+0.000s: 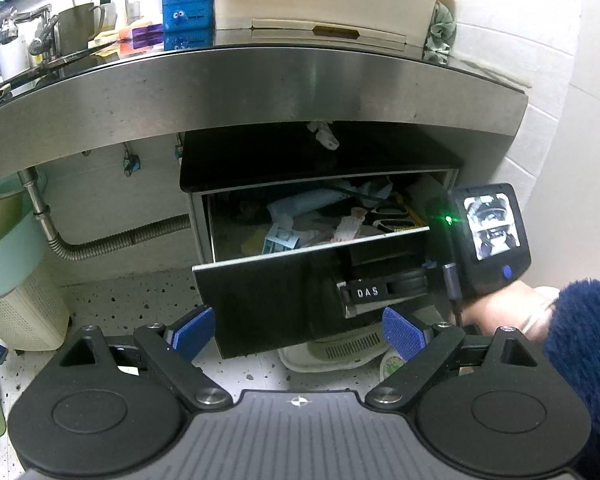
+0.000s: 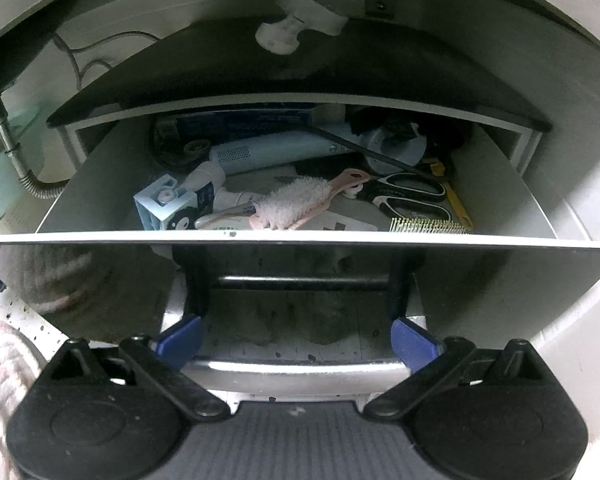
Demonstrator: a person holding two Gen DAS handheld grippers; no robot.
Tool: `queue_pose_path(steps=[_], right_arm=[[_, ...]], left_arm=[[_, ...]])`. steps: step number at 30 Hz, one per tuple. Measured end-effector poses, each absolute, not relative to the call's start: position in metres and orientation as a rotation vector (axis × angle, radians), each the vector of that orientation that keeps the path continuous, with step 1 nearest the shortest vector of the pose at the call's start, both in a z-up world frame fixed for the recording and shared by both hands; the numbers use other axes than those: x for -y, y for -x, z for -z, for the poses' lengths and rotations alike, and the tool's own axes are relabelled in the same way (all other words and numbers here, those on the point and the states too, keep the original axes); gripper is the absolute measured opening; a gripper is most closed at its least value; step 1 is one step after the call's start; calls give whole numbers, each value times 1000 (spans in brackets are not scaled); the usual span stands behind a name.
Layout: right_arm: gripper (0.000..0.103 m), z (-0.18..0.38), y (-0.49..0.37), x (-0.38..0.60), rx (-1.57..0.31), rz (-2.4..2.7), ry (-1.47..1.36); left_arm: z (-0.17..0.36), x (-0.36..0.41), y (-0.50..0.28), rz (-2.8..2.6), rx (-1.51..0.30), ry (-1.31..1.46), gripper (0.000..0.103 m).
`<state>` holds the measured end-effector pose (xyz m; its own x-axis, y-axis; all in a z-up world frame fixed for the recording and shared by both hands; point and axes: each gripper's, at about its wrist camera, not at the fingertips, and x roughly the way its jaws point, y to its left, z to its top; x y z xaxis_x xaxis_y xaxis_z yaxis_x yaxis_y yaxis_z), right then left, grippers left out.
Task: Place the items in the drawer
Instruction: 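Push the black drawer closed with the right gripper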
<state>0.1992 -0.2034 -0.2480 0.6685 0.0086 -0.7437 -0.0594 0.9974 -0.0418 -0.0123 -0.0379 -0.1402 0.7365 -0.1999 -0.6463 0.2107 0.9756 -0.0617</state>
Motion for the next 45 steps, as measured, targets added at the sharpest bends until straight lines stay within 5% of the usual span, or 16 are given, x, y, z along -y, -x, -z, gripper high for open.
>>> queue_pose_path(steps=[45], right_arm=[[103,252,-193,206,-780,-37,57]], left_arm=[[146,42,10,236,-732,-46,91]])
